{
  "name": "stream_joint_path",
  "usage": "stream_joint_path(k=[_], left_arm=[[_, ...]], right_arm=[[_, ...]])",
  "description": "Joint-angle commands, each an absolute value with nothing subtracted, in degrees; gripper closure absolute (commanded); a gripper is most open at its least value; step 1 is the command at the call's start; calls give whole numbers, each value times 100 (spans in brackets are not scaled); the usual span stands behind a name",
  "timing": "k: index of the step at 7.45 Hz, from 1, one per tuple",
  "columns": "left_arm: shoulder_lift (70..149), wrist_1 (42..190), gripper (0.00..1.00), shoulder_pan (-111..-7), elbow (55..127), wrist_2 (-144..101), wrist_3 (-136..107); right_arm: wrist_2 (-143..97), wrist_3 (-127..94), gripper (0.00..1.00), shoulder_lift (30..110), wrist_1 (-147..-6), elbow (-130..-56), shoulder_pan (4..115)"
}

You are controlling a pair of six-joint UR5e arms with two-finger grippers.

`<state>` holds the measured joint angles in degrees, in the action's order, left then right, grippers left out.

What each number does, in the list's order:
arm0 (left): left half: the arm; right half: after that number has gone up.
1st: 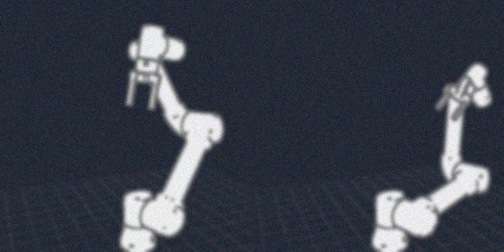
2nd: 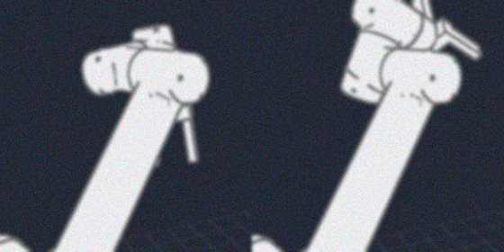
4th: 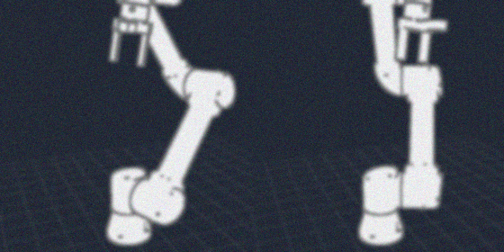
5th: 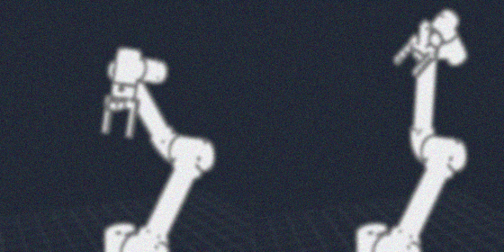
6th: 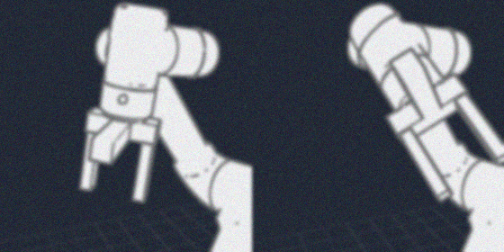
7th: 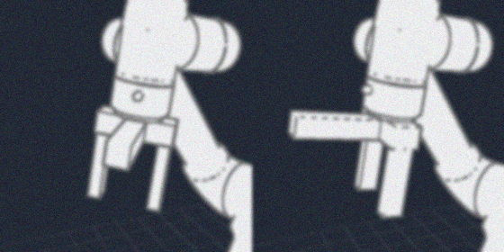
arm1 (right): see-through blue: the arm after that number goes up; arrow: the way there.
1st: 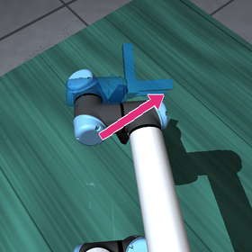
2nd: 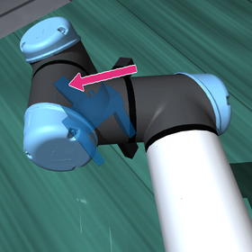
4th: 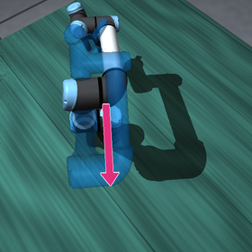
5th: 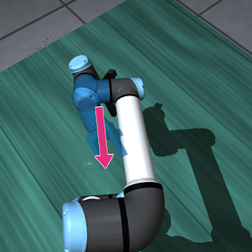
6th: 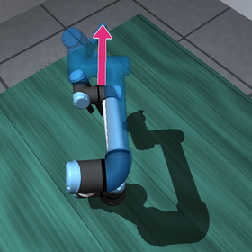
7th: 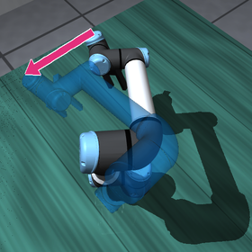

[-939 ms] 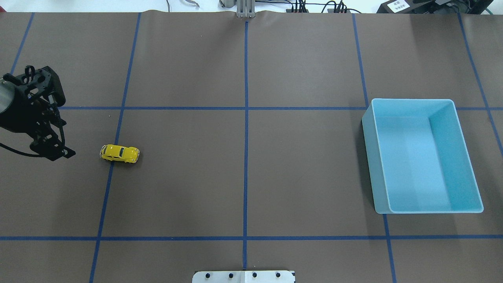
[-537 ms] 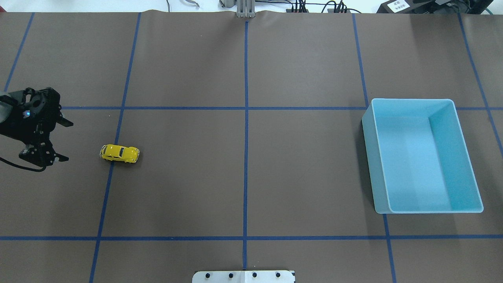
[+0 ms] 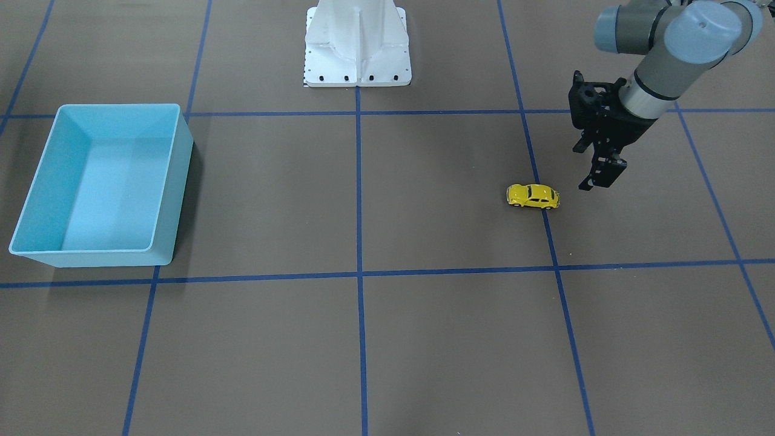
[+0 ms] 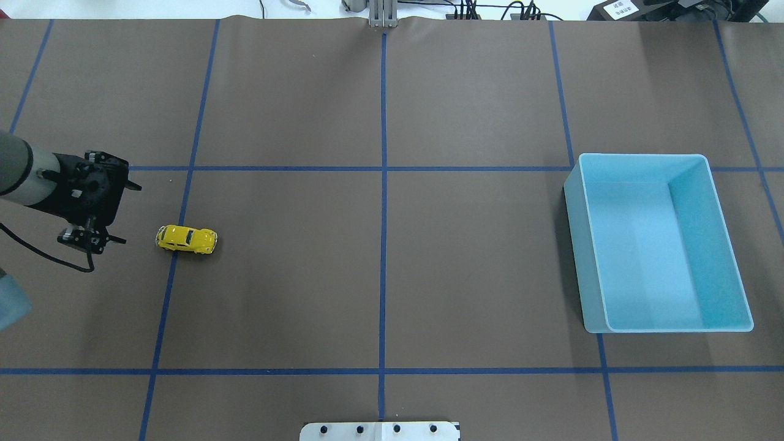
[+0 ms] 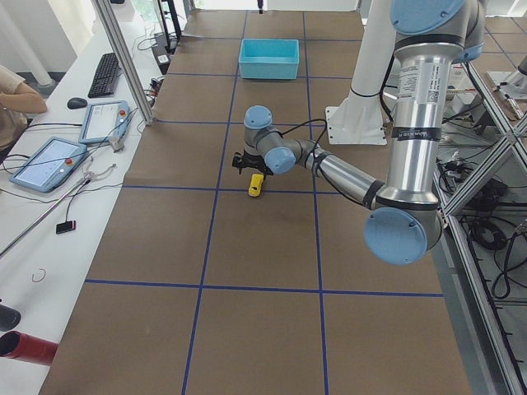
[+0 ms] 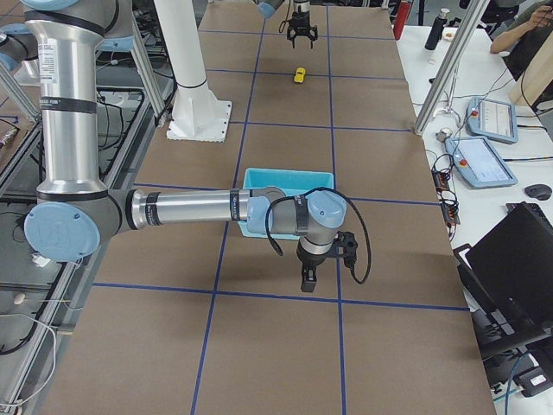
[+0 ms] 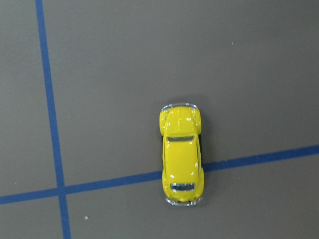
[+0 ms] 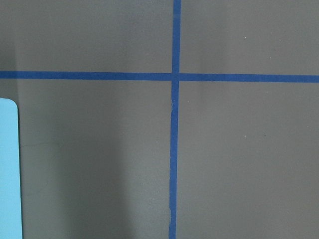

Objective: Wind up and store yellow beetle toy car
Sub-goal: 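Move the left gripper down toward the yellow beetle toy car, then close the left gripper on the yellow car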

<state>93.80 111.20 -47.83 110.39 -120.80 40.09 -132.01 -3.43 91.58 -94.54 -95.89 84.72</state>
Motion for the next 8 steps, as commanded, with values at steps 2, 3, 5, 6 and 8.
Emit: stream_joint_path(k=[2, 3, 5, 6, 8], left_arm=[[9676, 11170, 0, -4352, 10742, -11954, 2771], [9990, 11127, 0, -4133, 10523, -11857, 2769], [10133, 10752, 0, -3825, 10459, -11365, 2733], [10186, 10566, 0, -3701, 10468, -11190, 2751], [10204, 10355, 0, -3490, 10442, -10908, 2751]], right_arm=[[-13201, -343, 0, 9158, -9448, -9589, 8473], [-13201, -343, 0, 9158, -9448, -9598, 8473], [-13201, -343, 0, 9158, -9448, -9598, 8481], [-13201, -343, 0, 9158, -9448, -9598, 8481], [-13201, -343, 0, 9158, -9448, -9598, 8481]])
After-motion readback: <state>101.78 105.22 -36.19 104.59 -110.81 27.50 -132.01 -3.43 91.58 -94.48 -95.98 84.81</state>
